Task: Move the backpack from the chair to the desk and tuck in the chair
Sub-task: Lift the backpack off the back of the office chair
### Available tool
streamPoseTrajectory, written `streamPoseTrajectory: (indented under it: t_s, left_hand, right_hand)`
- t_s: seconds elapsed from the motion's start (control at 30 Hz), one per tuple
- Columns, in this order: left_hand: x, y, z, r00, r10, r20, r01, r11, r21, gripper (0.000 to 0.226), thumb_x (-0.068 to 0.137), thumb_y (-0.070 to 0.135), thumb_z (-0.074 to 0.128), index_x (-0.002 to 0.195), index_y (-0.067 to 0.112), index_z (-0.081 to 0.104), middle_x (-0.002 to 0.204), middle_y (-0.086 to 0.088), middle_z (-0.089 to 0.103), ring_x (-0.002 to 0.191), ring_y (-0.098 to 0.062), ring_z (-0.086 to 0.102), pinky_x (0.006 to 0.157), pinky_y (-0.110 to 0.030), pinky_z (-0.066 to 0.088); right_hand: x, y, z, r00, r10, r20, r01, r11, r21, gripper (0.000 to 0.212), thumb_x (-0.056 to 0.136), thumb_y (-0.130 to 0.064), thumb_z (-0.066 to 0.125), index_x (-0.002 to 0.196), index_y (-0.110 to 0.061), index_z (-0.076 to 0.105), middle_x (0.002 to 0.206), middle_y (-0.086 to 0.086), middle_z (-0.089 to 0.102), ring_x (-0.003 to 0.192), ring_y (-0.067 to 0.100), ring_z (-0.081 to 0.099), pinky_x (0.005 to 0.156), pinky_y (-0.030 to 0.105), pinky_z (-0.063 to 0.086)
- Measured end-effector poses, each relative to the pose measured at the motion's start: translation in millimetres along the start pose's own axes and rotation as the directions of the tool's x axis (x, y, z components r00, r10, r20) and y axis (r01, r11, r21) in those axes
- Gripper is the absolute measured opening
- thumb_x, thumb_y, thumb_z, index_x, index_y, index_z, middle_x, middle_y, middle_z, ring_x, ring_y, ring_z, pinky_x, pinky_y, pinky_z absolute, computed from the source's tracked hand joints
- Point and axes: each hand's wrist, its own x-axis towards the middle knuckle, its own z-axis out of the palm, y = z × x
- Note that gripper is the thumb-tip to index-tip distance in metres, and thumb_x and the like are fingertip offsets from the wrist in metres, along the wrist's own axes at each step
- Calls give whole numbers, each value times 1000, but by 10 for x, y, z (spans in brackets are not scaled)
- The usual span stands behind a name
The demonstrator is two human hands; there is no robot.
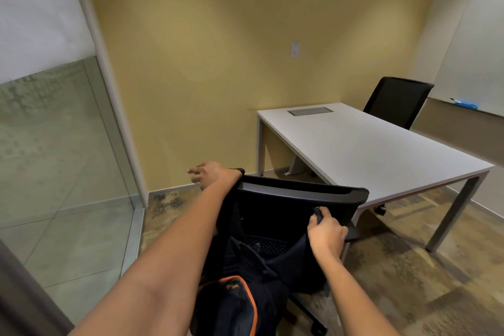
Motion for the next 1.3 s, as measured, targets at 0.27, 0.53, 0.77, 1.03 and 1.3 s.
streamPoseTrajectory:
  t_s: [0.27,0.53,0.77,1.03,1.3]
  left_hand:
    - [289,-246,-246,998,4,-56,-12,989,-149,45,77,36,61,106,1,64,113,-14,59,97,-33,61,81,-36,50]
    - [630,-521,-318,991,-136,1,121,877,-465,33,80,30,54,95,0,61,102,-15,63,85,-32,59,70,-35,47]
    - [729,-848,-181,957,-242,163,291,751,-592,47,88,25,55,125,-4,52,121,-18,59,109,-33,57,89,-36,45]
    - [741,-821,-427,985,-116,130,172,765,-621,53,84,34,63,124,1,54,120,-15,59,109,-33,55,89,-37,44]
    - [742,-807,-1108,979,150,136,-20,741,-672,30,81,37,68,72,13,53,78,-4,54,74,-22,53,63,-29,41]
  right_hand:
    - [-21,-167,14,995,67,-68,-66,998,21,39,97,-29,43,113,2,60,116,22,61,114,39,45,86,42,44]
    - [-79,-509,155,996,69,-57,-69,998,-8,45,96,-30,45,111,8,64,124,20,58,118,37,43,89,41,45]
    - [-270,-656,424,995,-46,93,37,995,91,37,90,-32,59,127,-30,60,129,1,58,120,26,52,92,35,46]
    - [-792,-1528,810,812,-414,412,388,910,150,61,58,-74,68,114,-51,62,121,-8,51,114,11,54,75,27,43]
    - [-1034,-2209,893,755,-545,364,412,826,383,27,65,-67,69,70,-40,67,81,-14,47,89,13,55,68,32,43]
